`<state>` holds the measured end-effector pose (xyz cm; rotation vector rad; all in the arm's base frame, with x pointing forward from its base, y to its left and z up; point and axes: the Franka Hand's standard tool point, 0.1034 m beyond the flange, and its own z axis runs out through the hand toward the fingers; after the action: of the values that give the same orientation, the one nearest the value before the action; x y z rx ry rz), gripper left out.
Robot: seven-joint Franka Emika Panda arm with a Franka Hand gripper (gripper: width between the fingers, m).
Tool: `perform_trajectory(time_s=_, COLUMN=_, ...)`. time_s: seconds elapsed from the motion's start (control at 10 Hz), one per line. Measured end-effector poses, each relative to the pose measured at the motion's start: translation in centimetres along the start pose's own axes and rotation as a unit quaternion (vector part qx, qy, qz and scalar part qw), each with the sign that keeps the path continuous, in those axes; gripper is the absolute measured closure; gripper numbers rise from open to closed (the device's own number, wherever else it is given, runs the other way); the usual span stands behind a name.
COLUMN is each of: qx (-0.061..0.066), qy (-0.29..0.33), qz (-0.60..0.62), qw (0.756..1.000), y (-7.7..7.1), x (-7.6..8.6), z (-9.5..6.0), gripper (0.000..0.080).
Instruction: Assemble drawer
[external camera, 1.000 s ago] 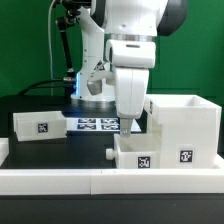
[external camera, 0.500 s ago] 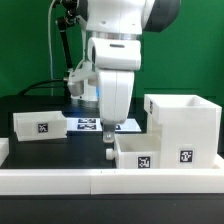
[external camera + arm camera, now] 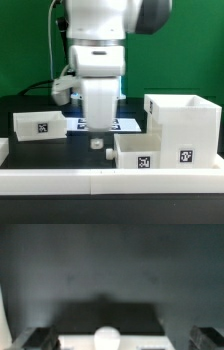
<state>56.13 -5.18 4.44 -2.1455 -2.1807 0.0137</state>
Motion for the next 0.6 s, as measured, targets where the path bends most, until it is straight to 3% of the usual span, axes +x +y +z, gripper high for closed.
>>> perform_trajectory(time_s=0.1, qx=0.009, qy=0.02, qz=0.01, qw=1.0, y=0.0, x=-0.5, z=0.6, gripper=0.0151)
perform_trajectory(time_s=0.5, qx=0.002, qy=0.072, qz=0.032, qw=0.997, y=1.4, x=-0.4, z=1.3, gripper=0.0151)
perform_trajectory(time_s=0.6, qx=0.003, qy=0.071, qz=0.033, qw=0.997, y=1.6, x=0.3, z=1.4, gripper=0.0151)
